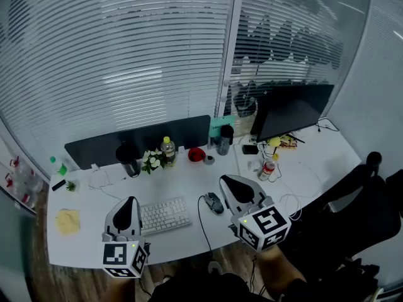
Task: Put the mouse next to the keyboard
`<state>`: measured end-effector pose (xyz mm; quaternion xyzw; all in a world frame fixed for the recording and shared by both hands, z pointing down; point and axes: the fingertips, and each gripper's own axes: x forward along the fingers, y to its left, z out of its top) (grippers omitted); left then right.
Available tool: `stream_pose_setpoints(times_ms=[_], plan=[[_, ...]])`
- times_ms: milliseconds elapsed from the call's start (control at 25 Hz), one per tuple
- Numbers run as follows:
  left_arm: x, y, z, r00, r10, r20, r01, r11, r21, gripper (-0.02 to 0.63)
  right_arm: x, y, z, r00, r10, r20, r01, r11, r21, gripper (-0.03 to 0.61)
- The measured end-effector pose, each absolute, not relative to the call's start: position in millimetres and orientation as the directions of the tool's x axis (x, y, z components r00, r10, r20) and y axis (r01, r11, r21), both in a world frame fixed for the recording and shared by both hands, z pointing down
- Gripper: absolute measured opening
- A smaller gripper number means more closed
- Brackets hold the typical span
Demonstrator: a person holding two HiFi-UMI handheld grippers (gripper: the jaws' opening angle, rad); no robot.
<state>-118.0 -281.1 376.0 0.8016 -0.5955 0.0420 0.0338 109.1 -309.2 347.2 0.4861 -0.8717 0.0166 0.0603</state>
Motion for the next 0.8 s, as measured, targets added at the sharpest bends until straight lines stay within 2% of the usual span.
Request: stream_pose_setpoints(times_ms=[800], plan=[[-115.9,-278.3,377.1,0.277,-0.955,0.106,-0.961,-0.278,0.012,0.029,114.2,-312.6,358.2,-0.5,-0.853,0.15,-0.859,0.51,0.04,-0.002]])
